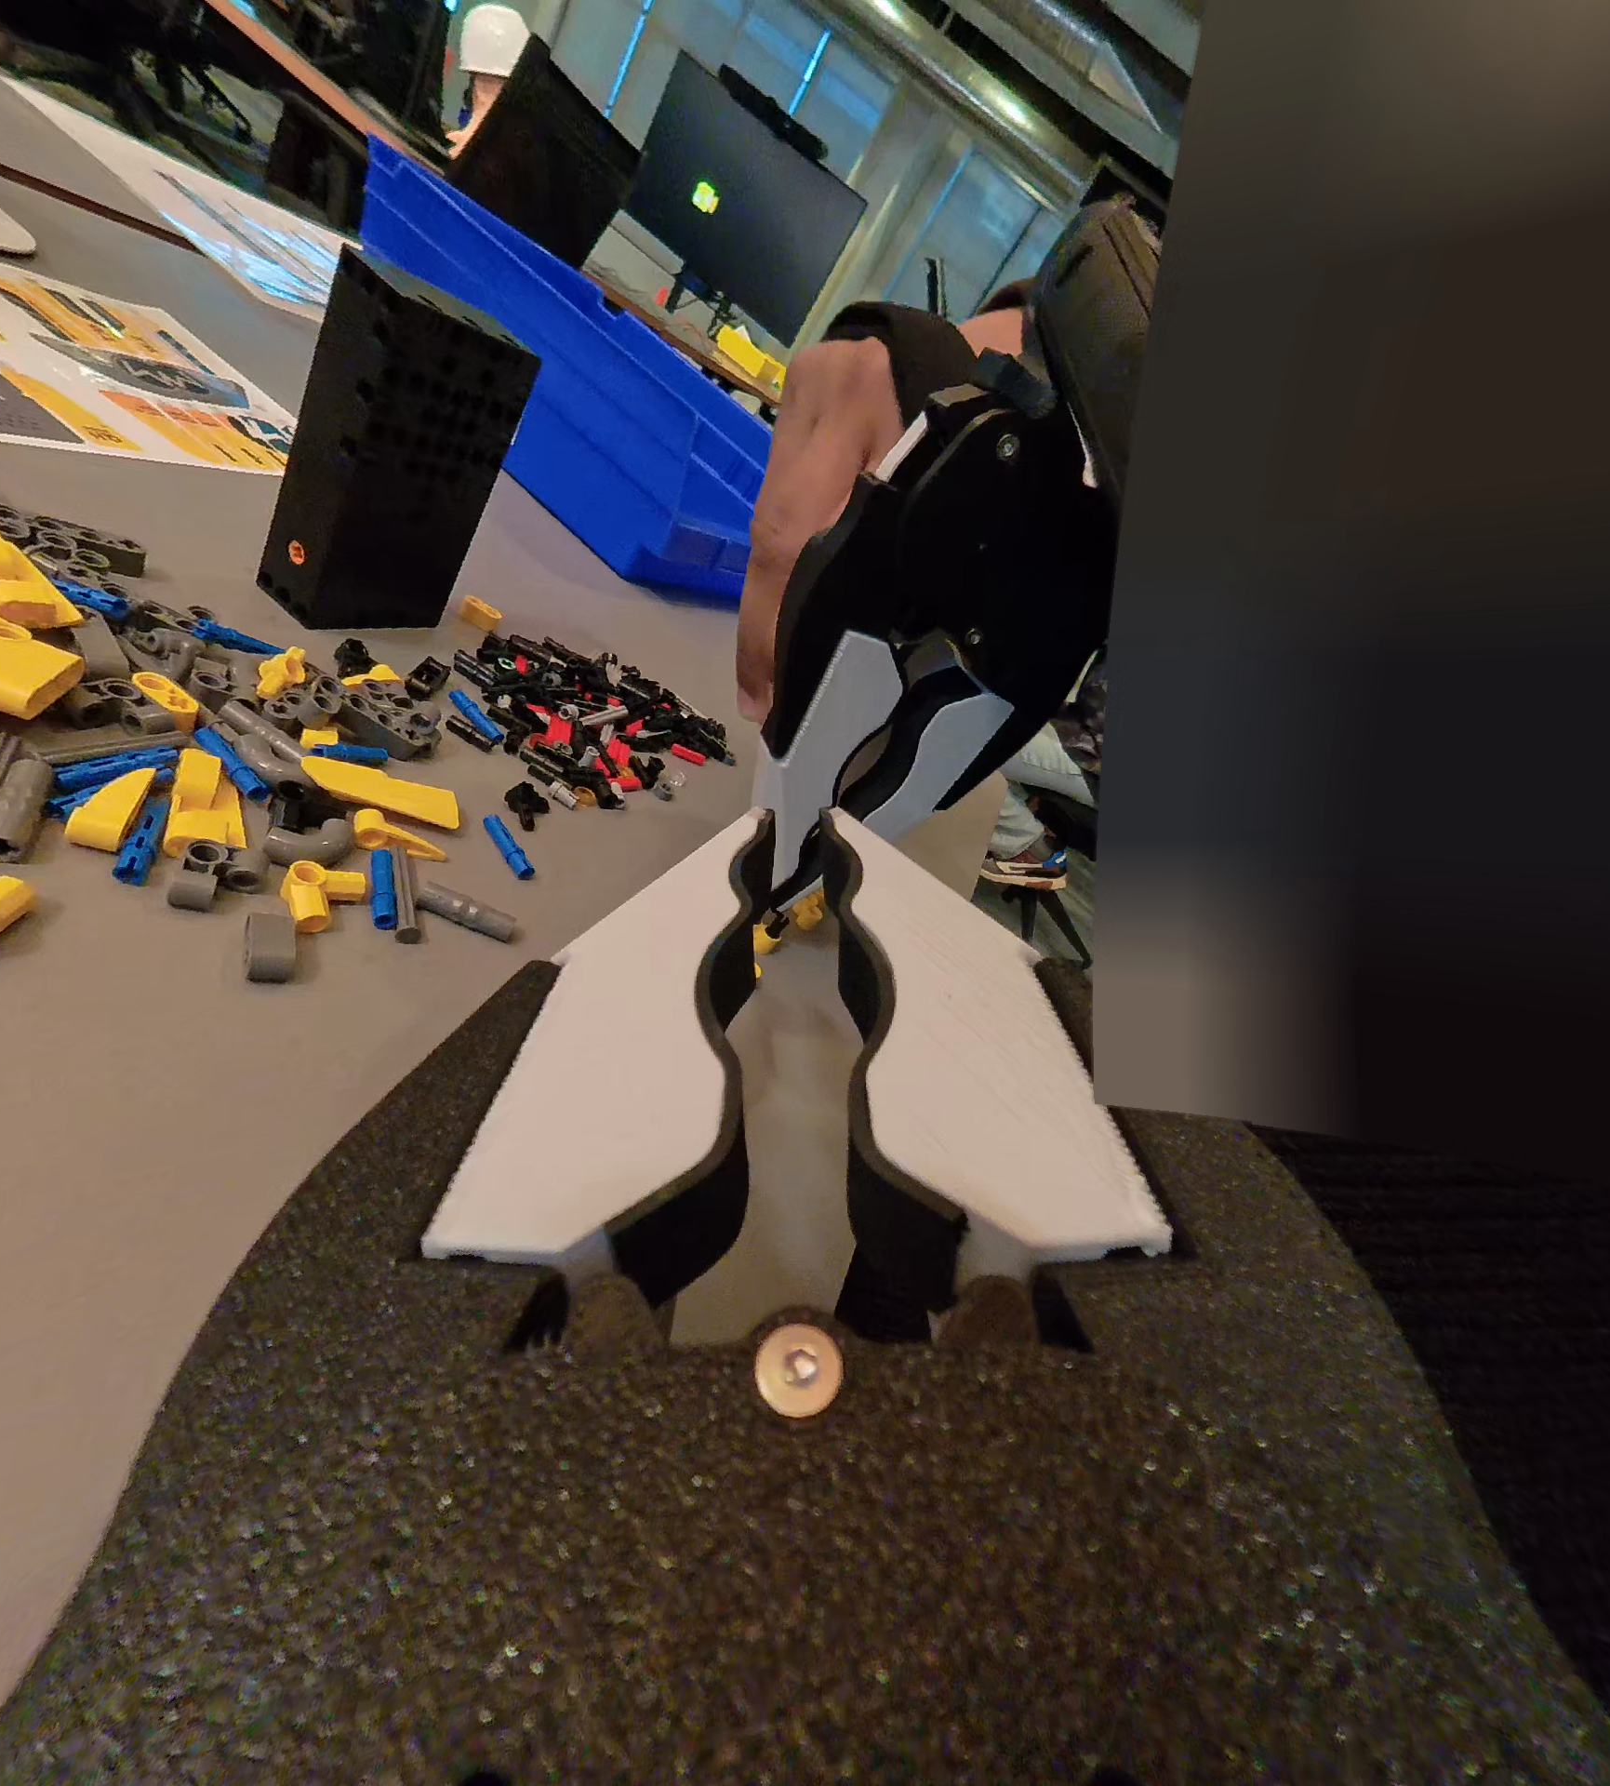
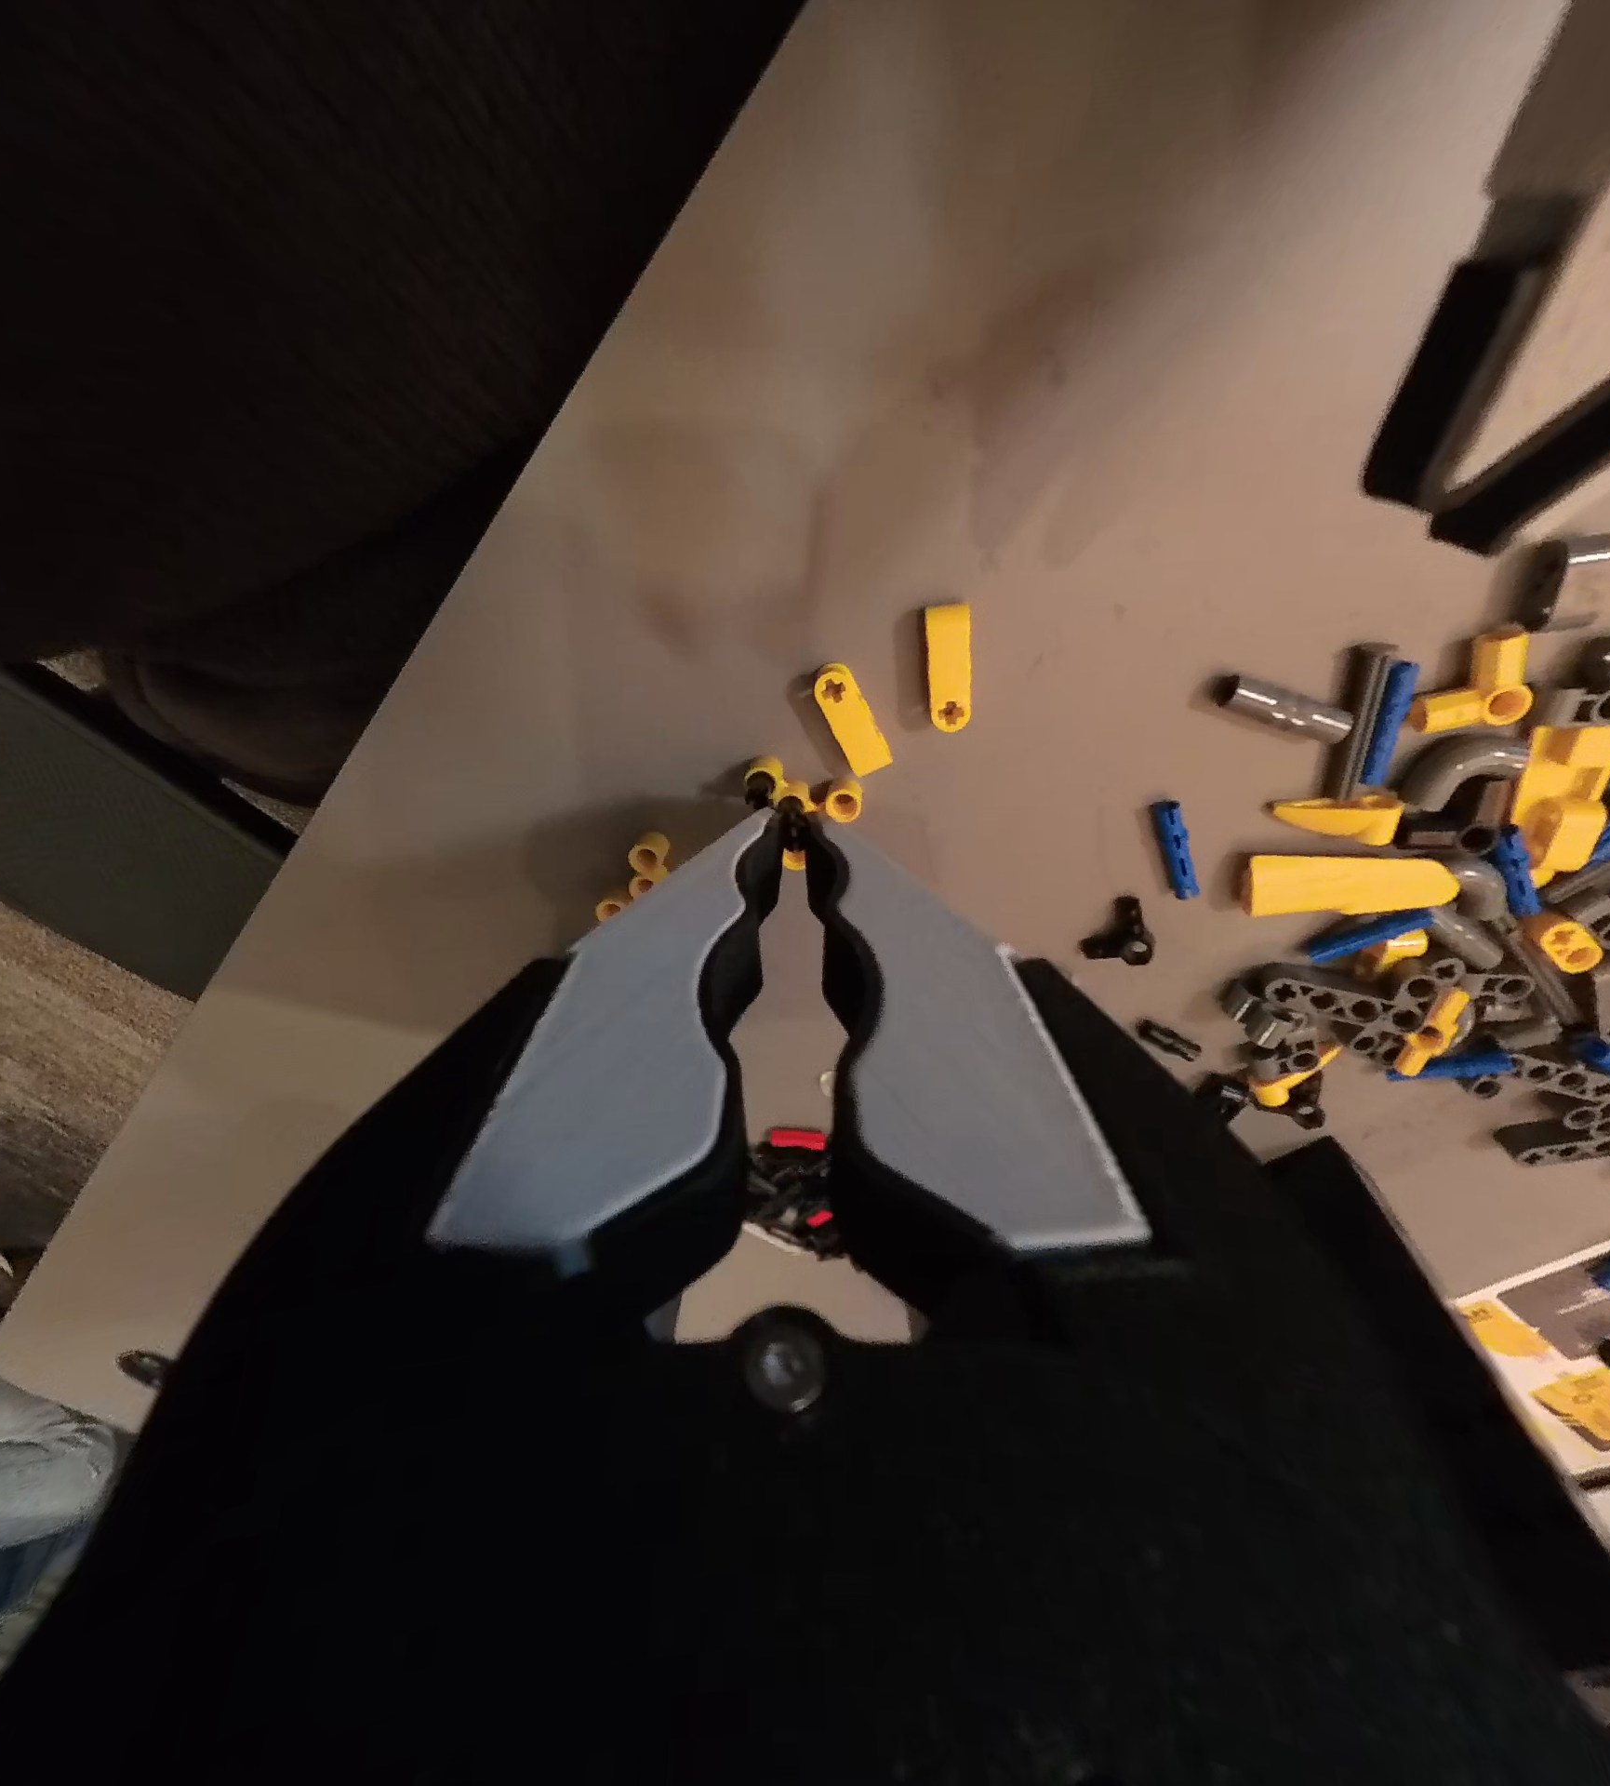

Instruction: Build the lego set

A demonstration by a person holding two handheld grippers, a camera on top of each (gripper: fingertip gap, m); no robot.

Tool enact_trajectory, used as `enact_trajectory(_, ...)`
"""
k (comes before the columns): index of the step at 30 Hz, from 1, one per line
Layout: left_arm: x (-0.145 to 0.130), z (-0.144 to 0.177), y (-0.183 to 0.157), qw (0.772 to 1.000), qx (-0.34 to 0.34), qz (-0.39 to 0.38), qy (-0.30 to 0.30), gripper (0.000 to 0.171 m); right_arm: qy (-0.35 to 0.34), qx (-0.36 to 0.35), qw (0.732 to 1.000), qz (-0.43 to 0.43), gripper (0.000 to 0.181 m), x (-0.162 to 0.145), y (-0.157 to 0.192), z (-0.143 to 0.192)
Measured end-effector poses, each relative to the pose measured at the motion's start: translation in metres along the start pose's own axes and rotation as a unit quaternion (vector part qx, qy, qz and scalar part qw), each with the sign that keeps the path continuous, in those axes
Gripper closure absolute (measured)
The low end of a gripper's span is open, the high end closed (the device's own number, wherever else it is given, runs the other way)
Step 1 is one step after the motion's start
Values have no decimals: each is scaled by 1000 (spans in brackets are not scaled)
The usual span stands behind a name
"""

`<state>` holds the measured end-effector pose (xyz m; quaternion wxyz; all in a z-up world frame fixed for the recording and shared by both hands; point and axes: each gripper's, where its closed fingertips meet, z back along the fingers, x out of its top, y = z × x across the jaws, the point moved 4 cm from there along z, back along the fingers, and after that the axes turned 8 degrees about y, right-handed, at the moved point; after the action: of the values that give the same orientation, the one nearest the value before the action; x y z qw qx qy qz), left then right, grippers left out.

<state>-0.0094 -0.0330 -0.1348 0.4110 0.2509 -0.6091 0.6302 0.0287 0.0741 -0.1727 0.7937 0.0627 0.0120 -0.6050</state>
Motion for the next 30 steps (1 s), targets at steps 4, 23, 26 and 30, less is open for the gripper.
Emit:
enact_trajectory(4, 0, 0, 1, 1000, -2, 3, -1, 163, 8, 4, 1000, 24, 178, 1, 0, -2)
enact_trajectory(23, -1, -2, 2, 1000, 1, 8, 6, 163, -117, -26, 976, -183, 160, 0, 6, 13)
enact_trajectory(26, -1, -2, 2, 1000, 5, 7, 8, 163, -115, -45, 969, -213, 158, -11, 6, 9)
enact_trajectory(30, -2, -3, 2, 1000, 8, 7, 13, 163, -109, -37, 965, -236, 157, -17, 11, -8)
